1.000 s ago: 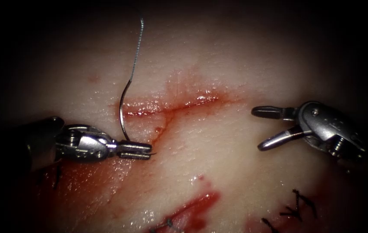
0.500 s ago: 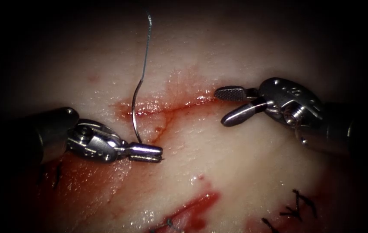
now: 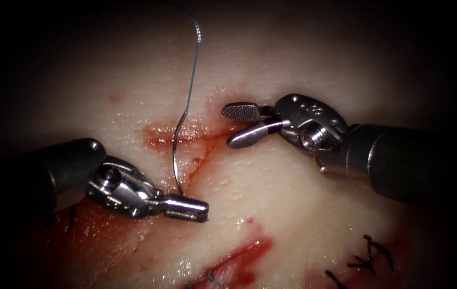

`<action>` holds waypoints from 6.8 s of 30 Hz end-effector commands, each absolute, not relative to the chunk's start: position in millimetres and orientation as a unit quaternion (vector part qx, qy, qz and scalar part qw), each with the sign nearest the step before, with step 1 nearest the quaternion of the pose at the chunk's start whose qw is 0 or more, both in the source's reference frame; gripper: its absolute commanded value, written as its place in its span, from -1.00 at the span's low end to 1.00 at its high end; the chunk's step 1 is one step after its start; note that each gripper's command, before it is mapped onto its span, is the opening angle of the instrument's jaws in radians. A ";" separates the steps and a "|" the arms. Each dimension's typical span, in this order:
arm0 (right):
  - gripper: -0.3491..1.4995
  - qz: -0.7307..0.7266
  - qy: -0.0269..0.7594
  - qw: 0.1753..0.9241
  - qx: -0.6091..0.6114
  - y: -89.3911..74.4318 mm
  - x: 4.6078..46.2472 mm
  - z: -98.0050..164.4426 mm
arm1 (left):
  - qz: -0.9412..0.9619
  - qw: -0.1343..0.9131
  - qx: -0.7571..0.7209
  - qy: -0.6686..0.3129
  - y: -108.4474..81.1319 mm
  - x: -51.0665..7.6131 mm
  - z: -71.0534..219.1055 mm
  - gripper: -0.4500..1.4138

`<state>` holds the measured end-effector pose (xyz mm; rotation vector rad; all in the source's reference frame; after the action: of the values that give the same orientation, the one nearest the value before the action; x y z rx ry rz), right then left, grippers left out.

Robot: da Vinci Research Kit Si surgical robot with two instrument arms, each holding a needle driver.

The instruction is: Wound Closure

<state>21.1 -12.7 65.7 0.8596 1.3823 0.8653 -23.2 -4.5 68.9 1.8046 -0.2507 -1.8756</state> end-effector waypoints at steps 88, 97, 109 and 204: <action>0.45 0.369 0.605 0.584 0.396 -11.8 22.3 65.2 | -0.674 0.259 0.683 -0.109 -3.6 -21.7 67.3 -1.00; 0.05 0.398 0.586 0.568 0.420 -12.2 22.8 65.0 | -0.674 0.259 0.683 -0.109 -3.6 -21.7 67.3 -1.00; 0.54 0.368 0.619 0.563 0.405 -13.2 26.3 64.5 | -0.721 0.234 0.639 -0.133 -3.6 -22.6 67.3 -1.00; -1.00 0.194 0.696 0.691 -0.017 -8.8 30.6 70.1 | -0.871 -0.223 0.433 -0.066 -1.8 -17.8 76.1 -0.35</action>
<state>29.9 -9.6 69.6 -0.0474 1.5526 0.4253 -17.3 -2.4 75.9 1.5881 -0.2322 -3.2162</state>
